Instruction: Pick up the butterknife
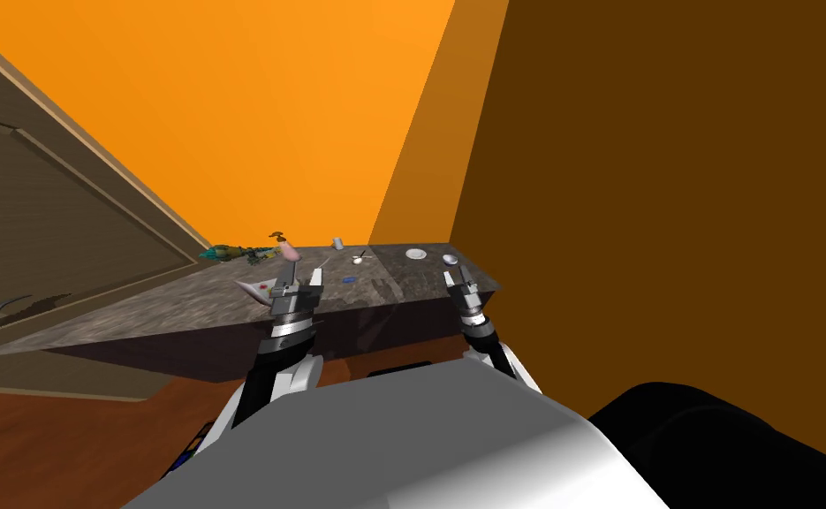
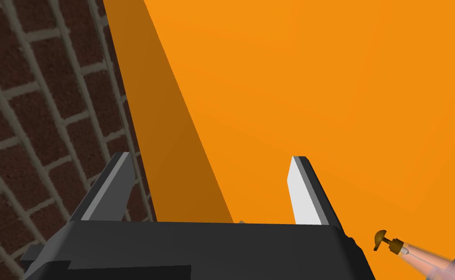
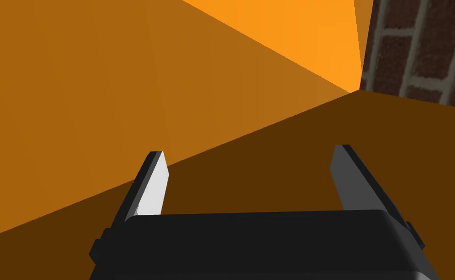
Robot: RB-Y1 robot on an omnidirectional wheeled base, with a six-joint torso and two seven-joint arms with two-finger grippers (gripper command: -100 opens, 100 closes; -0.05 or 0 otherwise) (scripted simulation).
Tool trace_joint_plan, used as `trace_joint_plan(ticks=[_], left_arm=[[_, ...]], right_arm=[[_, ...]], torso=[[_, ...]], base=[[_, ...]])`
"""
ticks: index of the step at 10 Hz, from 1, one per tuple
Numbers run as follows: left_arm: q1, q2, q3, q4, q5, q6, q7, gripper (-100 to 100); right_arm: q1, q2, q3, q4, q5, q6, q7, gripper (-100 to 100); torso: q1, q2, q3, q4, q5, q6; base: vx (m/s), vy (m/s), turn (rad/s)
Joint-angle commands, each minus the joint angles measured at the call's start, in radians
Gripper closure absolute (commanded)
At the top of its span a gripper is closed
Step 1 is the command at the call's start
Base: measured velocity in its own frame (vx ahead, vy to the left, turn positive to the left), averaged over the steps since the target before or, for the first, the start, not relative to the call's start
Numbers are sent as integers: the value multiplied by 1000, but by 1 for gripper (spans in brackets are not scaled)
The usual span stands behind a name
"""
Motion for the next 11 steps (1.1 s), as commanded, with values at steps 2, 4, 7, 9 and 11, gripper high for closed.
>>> trace_joint_plan(ticks=[2, 4, 7, 9, 11], left_arm=[[0, 0, 0, 0, 0, 0, 0, 0], [0, 0, 0, 0, 0, 0, 0, 0], [0, 0, 0, 0, 0, 0, 0, 0], [0, 0, 0, 0, 0, 0, 0, 0], [0, 0, 0, 0, 0, 0, 0, 0]], right_arm=[[16, -63, 29, 27, -2, 5, -10, -100], [26, -119, 55, 54, -6, 13, -19, -100], [46, -207, 109, 118, -14, 28, -38, -100], [55, -265, 137, 154, -20, 37, -48, -100], [64, -333, 165, 191, -27, 46, -58, -100]], torso=[[1, 2, 1, 0, 0, 0], [1, 4, 2, 1, 0, 0], [1, 1, 1, 0, 0, 0], [2, 2, 1, 0, 1, 0], [1, 2, 1, 1, 0, 0]], base=[[-113, 64, 5], [-119, 53, 9], [-100, 77, 27], [-113, 88, 33], [-115, 56, 38]])
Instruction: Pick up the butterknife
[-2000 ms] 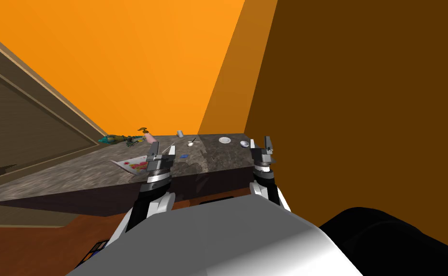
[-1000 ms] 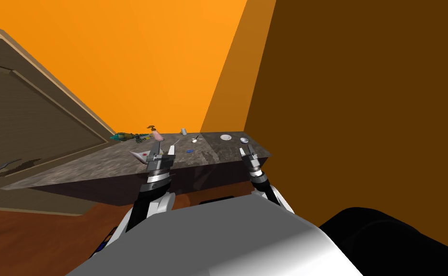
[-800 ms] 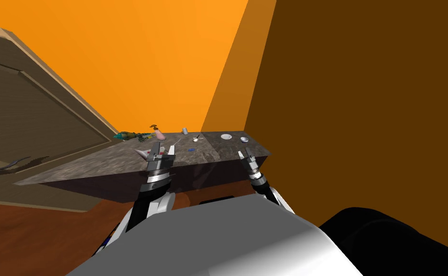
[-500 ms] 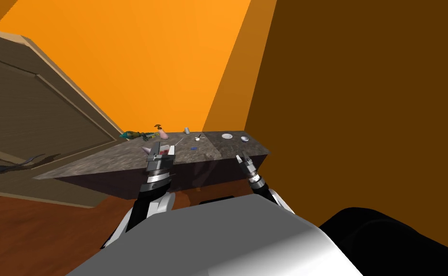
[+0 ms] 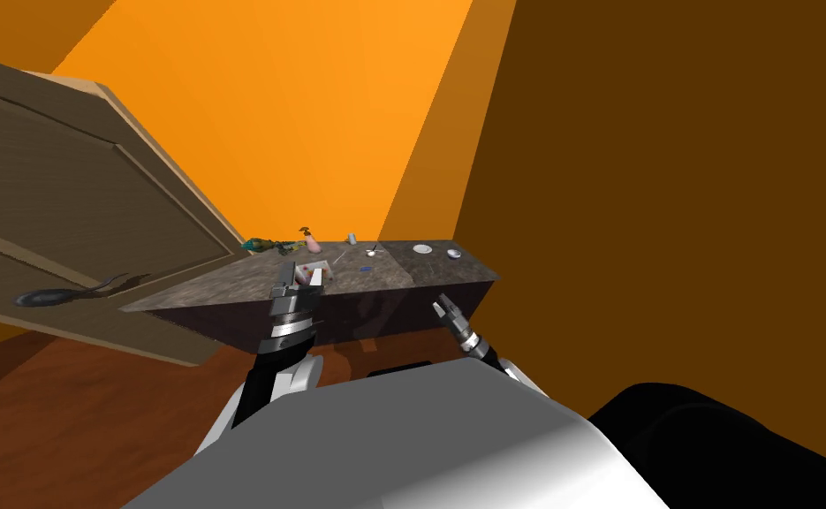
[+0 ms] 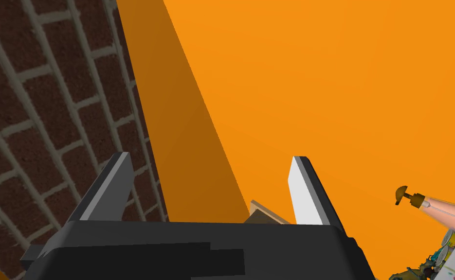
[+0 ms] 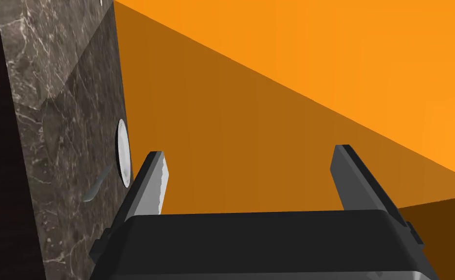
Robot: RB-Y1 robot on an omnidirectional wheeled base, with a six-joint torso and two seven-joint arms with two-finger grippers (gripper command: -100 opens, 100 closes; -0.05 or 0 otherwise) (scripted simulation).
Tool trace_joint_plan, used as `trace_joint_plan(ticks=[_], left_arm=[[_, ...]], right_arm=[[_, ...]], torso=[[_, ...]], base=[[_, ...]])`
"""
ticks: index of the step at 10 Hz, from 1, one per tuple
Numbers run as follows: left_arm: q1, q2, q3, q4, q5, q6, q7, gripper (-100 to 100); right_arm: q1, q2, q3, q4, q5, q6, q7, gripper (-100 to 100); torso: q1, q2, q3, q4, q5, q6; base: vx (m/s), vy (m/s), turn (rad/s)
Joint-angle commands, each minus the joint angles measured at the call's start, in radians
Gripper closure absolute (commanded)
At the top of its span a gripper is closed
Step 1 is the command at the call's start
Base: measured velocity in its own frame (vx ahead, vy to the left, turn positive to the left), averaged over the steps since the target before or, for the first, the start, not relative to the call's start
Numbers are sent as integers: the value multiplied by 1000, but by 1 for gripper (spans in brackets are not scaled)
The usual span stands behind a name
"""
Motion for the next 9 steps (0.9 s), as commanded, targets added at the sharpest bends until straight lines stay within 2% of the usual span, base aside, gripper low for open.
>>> trace_joint_plan(ticks=[1, 2, 3, 4, 5, 6, 7, 8, 9], left_arm=[[0, 0, 0, 0, 0, 0, 0, 0], [0, 0, 0, 0, 0, 0, 0, 0], [0, 0, 0, 0, 0, 0, 0, 0], [0, 0, 0, 0, 0, 0, 0, 0], [0, 0, 0, 0, 0, 0, 0, 0], [0, 0, 0, 0, 0, 0, 0, 0], [0, 0, 0, 0, 0, 0, 0, 0], [0, 0, 0, 0, 0, 0, 0, 0], [0, 0, 0, 0, 0, 0, 0, 0]], right_arm=[[-4, -48, 17, 19, -2, 15, -5, -100], [4, -81, 44, 59, -10, 24, -14, -100], [4, -109, 44, 59, -10, 24, -14, -100], [11, -138, 71, 102, -18, 34, -23, -100], [11, -172, 71, 102, -18, 34, -23, -100], [17, -208, 98, 133, -28, 45, -32, -100], [17, -236, 98, 146, -28, 45, -32, -100], [23, -267, 124, 186, -38, 55, -40, -100], [23, -295, 124, 192, -38, 55, -40, -100]], torso=[[0, 0, 0, 0, 0, 0], [-1, -1, 0, 0, 0, 0], [1, -1, 0, 0, 0, 0], [1, -2, -1, 0, 0, 0], [2, -1, -1, 0, 0, 0], [1, -2, -1, 0, 0, 0], [1, -2, -1, 0, 0, 0], [1, -3, -1, 0, 0, 0], [2, -3, -2, -1, 0, 0]], base=[[-103, 46, 30], [-110, 74, 78], [-98, 71, 30], [-102, 89, 79], [-83, 76, 39], [-98, 81, 120], [-75, 74, 42], [-73, 89, 114], [-65, 64, 49]])
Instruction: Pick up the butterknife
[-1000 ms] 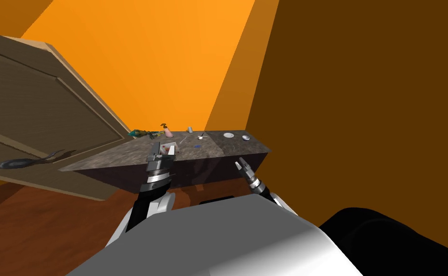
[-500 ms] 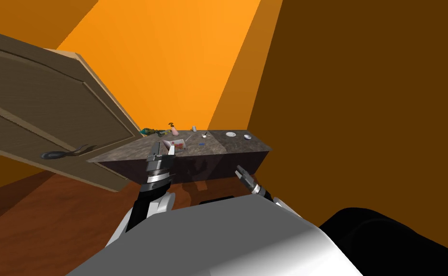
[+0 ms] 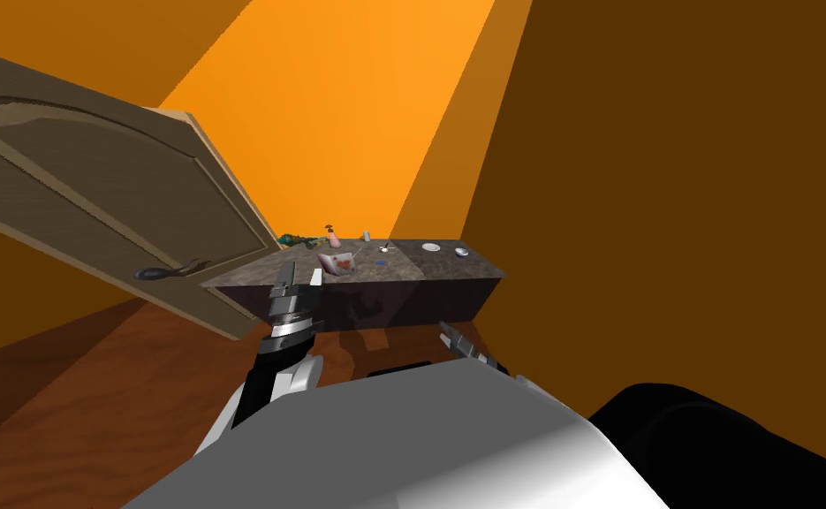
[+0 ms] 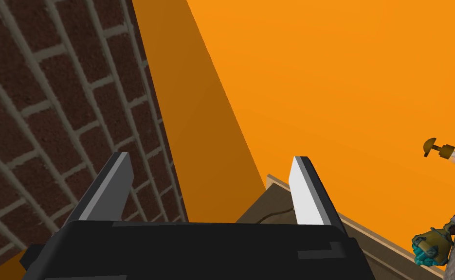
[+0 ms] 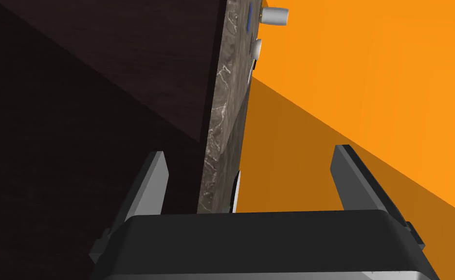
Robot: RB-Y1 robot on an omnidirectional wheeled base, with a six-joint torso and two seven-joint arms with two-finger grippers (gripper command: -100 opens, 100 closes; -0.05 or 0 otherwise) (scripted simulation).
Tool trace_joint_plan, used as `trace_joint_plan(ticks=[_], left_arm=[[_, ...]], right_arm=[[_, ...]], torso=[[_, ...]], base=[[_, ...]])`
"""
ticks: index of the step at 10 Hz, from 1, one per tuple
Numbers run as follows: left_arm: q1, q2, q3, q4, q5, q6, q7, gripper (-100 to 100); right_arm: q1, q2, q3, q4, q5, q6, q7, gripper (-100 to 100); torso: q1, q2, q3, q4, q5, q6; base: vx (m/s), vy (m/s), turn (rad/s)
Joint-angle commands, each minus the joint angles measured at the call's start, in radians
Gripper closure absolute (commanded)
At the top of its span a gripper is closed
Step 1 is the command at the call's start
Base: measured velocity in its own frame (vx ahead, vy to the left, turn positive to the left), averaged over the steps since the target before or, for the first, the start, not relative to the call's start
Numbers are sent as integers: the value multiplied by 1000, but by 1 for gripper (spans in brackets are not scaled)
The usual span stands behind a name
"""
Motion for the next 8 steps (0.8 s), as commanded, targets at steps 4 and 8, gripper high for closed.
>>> trace_joint_plan(ticks=[4, 8], left_arm=[[0, 0, 0, 0, 0, 0, 0, 0], [0, 0, 0, 0, 0, 0, 0, 0]], right_arm=[[4, -105, 24, 62, -16, 8, -14, -100], [10, -229, 71, 160, -42, 30, -28, -100]], torso=[[-2, -2, -1, 0, 0, 0], [0, -1, -1, 0, 0, 0]], base=[[-36, 28, 44], [-49, 62, 113]])
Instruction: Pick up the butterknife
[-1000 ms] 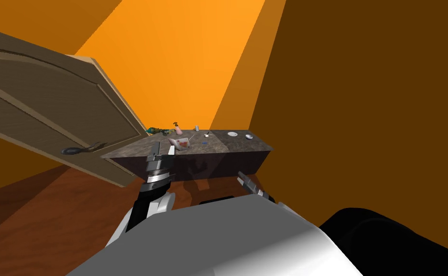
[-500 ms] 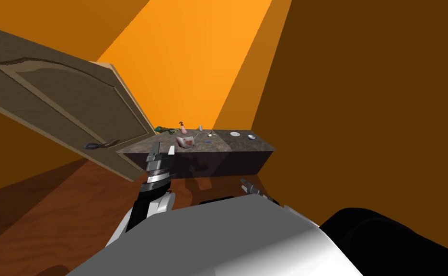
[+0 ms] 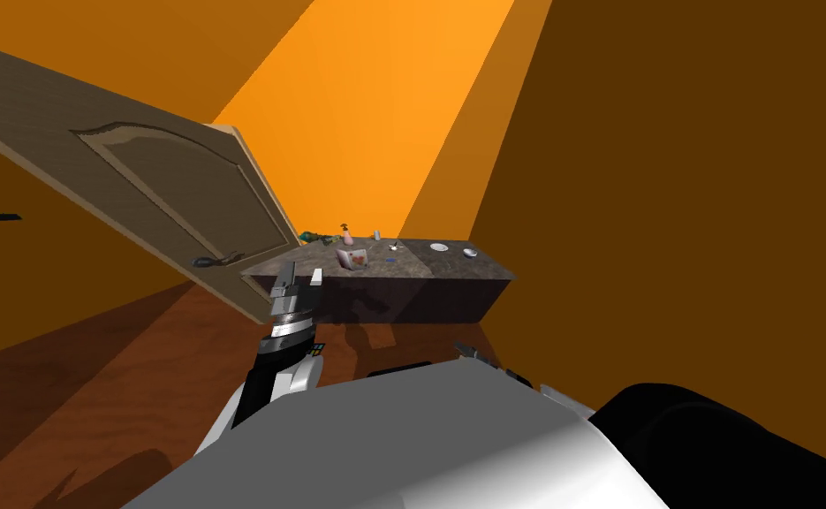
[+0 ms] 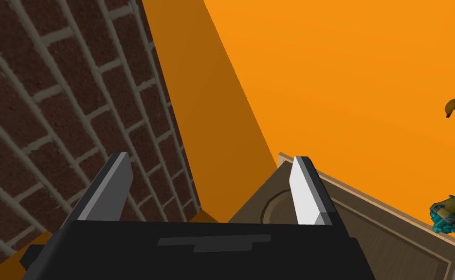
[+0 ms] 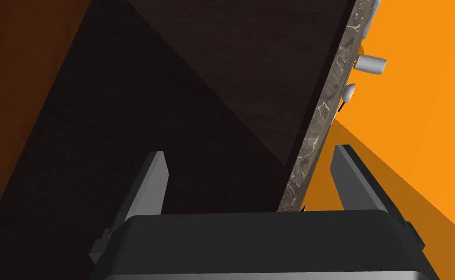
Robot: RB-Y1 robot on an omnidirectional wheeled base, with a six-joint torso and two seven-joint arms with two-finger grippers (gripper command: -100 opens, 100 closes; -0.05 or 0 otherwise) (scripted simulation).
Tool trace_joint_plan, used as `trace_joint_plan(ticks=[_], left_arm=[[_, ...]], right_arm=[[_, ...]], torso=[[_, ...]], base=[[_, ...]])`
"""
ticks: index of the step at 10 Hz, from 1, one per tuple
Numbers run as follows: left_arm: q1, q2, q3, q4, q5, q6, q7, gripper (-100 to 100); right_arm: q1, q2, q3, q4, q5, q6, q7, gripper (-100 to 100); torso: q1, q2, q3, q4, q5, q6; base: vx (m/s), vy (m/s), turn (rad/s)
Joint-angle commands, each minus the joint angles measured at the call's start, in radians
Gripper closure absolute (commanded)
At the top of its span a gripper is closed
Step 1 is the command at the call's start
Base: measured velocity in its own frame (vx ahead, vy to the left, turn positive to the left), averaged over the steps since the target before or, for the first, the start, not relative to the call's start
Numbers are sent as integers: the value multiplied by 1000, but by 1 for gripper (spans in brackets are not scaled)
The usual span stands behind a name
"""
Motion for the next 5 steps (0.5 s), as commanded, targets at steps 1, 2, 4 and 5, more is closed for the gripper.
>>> trace_joint_plan(ticks=[1, 2, 4, 5], left_arm=[[0, 0, 0, 0, 0, 0, 0, 0], [0, 0, 0, 0, 0, 0, 0, 0], [0, 0, 0, 0, 0, 0, 0, 0], [0, 0, 0, 0, 0, 0, 0, 0]], right_arm=[[7, -50, 24, 47, -16, 17, -5, -100], [7, -78, 24, 47, -16, 17, -5, -100], [7, -131, 45, 90, -31, 28, -10, -100], [7, -150, 45, 97, -31, 28, -10, -100]], torso=[[0, 0, 0, 0, 0, 0], [1, -1, 0, 0, 0, -1], [-2, -2, -1, 0, 0, 0], [-1, -2, -1, 0, 0, -1]], base=[[-29, 70, 133], [-22, 54, 93], [-13, 26, 111], [-14, 33, 89]])
